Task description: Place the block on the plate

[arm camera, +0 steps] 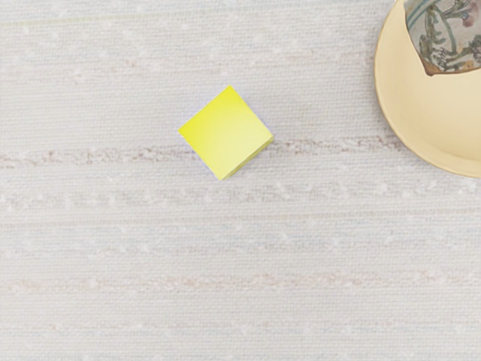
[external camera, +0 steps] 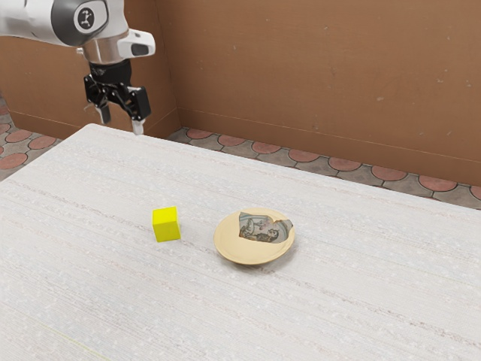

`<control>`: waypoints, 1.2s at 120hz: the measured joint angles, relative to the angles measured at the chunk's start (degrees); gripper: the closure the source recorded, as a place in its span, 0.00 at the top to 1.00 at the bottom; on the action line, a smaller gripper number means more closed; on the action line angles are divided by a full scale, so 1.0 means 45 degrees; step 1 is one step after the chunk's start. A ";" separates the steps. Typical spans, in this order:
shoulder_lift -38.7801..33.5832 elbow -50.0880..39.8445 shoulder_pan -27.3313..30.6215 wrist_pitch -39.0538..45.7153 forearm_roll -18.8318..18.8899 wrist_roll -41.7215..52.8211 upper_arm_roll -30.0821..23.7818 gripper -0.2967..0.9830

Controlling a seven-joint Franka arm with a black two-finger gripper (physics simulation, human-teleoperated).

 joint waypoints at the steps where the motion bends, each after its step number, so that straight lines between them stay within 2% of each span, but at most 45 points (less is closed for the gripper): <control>1: 0.0003 0.0001 0.0003 0.0010 -0.0001 0.0005 0.0000 0.77; 43: 0.0236 0.0008 0.0043 0.0246 -0.0041 -0.0095 0.0000 0.77; 49: 0.0475 0.0031 0.0090 0.0358 -0.0256 -0.0367 -0.0001 0.77; 78: 0.2718 0.0095 0.0779 0.1862 -0.0914 -0.1901 0.0000 0.77; 96: 0.3518 -0.0240 0.0966 0.2836 -0.1280 -0.3089 -0.0013 0.77; 119: 0.3721 -0.1890 0.0943 0.4564 -0.1462 -0.4464 -0.0023 0.77; 144: 0.4800 -0.1876 0.0907 0.5990 -0.1862 -0.5757 -0.0030 0.77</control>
